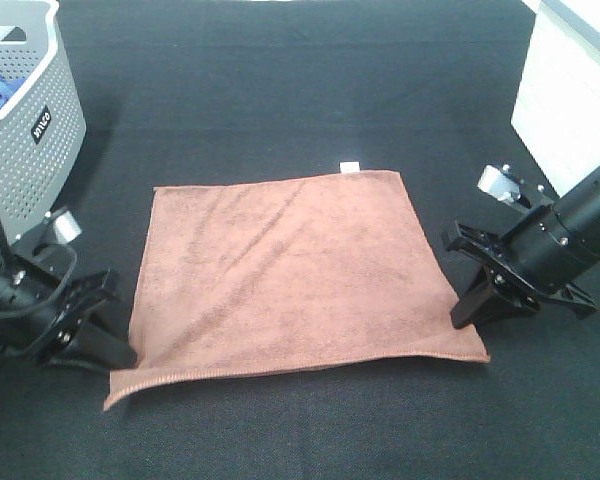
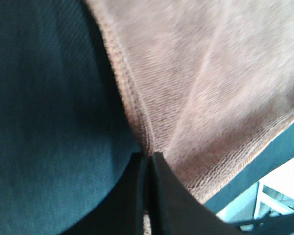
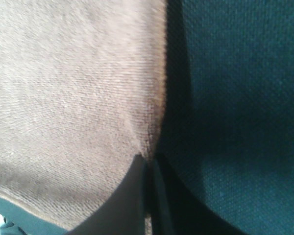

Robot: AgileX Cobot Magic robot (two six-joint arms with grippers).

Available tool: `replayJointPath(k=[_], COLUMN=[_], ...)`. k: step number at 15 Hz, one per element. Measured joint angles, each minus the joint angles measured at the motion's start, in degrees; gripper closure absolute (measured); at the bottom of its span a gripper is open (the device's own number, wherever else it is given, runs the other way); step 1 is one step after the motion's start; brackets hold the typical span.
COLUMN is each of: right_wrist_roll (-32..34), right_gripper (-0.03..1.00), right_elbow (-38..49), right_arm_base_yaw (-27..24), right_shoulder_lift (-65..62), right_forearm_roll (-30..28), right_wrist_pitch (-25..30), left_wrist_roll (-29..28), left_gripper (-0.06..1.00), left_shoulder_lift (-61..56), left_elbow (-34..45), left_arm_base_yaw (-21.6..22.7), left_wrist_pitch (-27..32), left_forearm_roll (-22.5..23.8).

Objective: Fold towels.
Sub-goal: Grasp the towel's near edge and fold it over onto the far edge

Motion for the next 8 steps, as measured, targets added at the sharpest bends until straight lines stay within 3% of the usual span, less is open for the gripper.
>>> replayJointPath(k=[4,8], right_wrist_roll=[-1.9,-1.7], right_gripper=[0.97,0.97], right_elbow=[-11.2,-29.3], right_arm_base_yaw=[0.0,0.0], right_shoulder_lift=[0.1,6.4], right_forearm_roll=[1.4,1.3], right_wrist_pitch=[-0.3,2.8], left_wrist_roll=[0.0,0.0], left_gripper=[0.94,0.94], left_shoulder_lift=[-0.1,-0.1], left_elbow=[-8.4,-18.8], left_arm_base_yaw=[0.0,0.0], left_wrist_pitch=[-5.5,-10.4], left_forearm_roll=[-0.9,-1.5])
